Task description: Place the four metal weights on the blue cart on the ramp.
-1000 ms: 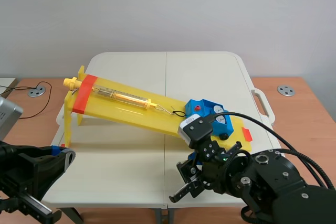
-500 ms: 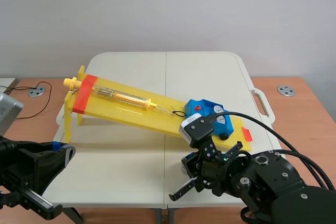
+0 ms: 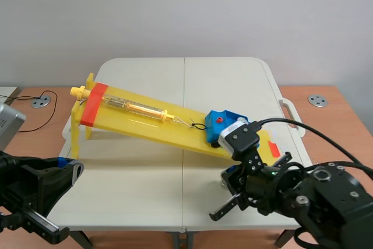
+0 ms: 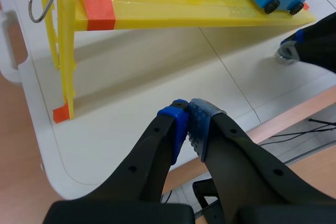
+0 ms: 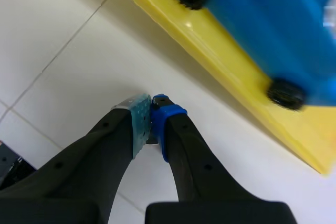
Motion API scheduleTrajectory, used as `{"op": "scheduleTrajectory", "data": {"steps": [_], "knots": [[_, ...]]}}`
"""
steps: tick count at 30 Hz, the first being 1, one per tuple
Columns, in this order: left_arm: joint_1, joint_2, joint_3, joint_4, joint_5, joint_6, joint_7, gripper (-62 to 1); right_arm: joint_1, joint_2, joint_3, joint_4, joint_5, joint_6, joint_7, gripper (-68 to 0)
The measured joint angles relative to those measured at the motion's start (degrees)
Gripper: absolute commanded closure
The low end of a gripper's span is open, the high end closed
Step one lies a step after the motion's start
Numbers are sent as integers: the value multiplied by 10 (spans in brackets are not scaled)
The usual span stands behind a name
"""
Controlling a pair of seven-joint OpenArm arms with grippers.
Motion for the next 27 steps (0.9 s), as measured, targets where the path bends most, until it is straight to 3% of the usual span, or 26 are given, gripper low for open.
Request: {"op": "scheduleTrajectory", "data": {"steps": [8, 14, 19, 27], "knots": [[0, 0, 0, 0, 0, 0, 0, -27, -80, 25, 70, 168, 87, 15, -52, -6], [0, 0, 0, 0, 0, 0, 0, -27, -113, 25, 142, 250, 190, 29, -83, -6], [0, 0, 0, 0, 0, 0, 0, -27, -107, 13, 201, 262, 273, 29, -84, -6], [0, 0, 0, 0, 0, 0, 0, -27, -47, -53, 224, 237, 279, 28, -90, -6]]}}
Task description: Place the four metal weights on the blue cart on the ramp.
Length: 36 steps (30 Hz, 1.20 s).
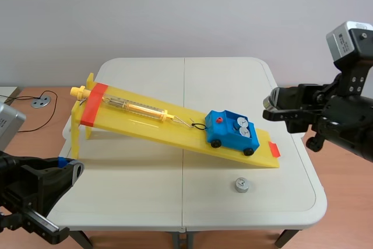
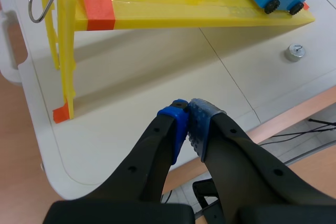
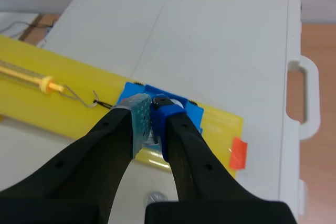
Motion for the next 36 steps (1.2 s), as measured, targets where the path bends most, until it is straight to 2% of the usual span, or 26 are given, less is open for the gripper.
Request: {"op": "scheduleTrajectory", "data": {"steps": [8, 22, 28, 36], "knots": [[0, 0, 0, 0, 0, 0, 0, -27, 73, -49, 0, -105, 0, -1, 0, -6], [0, 0, 0, 0, 0, 0, 0, -27, 155, -64, 0, -261, -3, 0, 0, -6], [0, 0, 0, 0, 0, 0, 0, -27, 172, -75, 0, -297, -4, 4, 0, -6], [0, 0, 0, 0, 0, 0, 0, -27, 175, -77, 0, -302, -4, 4, 0, -6]]}}
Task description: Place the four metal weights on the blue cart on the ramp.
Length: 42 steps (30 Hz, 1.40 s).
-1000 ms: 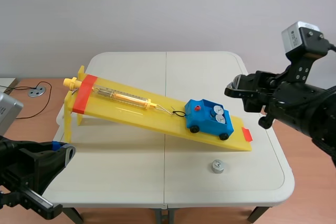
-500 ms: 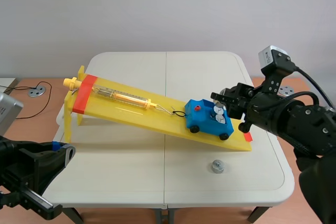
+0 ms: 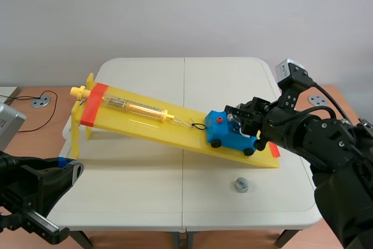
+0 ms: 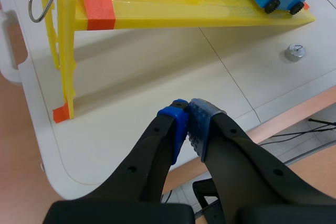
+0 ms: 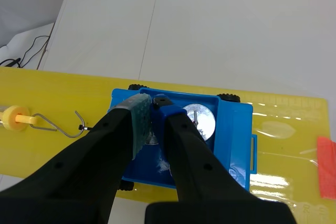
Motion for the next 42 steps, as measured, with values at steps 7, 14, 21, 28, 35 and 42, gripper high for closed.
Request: {"op": "scheduleTrajectory", "data": {"steps": [7, 14, 21, 28, 35, 42], "knots": [[0, 0, 0, 0, 0, 0, 0, -27, 16, 0, 0, -36, 0, 3, 2, -6], [0, 0, 0, 0, 0, 0, 0, -27, 17, 0, 0, -38, -2, 3, 3, -101], [0, 0, 0, 0, 0, 0, 0, -27, 18, 0, 2, -37, -2, 30, 13, -236], [0, 0, 0, 0, 0, 0, 0, -27, 14, 3, 46, -7, -2, 105, 1, -236], [0, 0, 0, 0, 0, 0, 0, -27, -42, 44, 54, 124, 2, 130, -7, -236], [0, 0, 0, 0, 0, 0, 0, -27, -121, 95, 54, 241, 2, 130, -9, -236]]}}
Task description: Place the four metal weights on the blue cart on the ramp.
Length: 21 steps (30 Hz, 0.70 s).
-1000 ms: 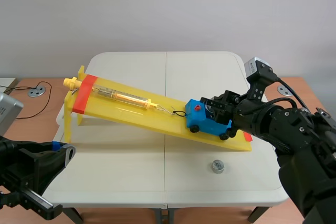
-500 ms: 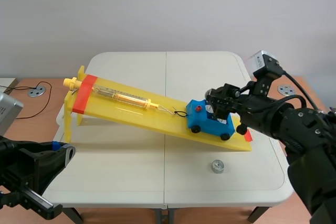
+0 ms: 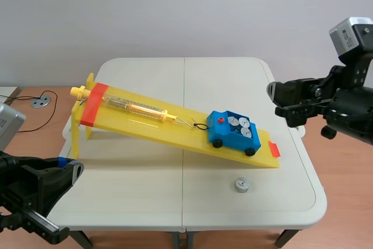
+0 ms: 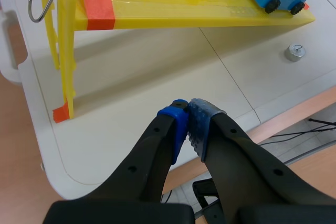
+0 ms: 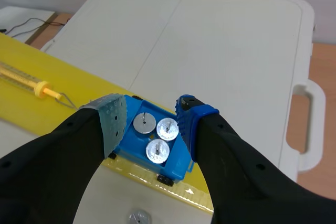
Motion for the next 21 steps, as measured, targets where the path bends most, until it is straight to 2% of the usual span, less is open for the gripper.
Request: {"op": "scheduleTrajectory", "data": {"steps": [8, 14, 21], "knots": [[0, 0, 0, 0, 0, 0, 0, -27, -95, 52, 0, 92, 0, 4, -10, -235], [0, 0, 0, 0, 0, 0, 0, -27, -163, 59, 4, 108, -2, 8, -11, -235], [0, 0, 0, 0, 0, 0, 0, -27, -185, 59, 4, 108, -76, 8, -5, -235]]}}
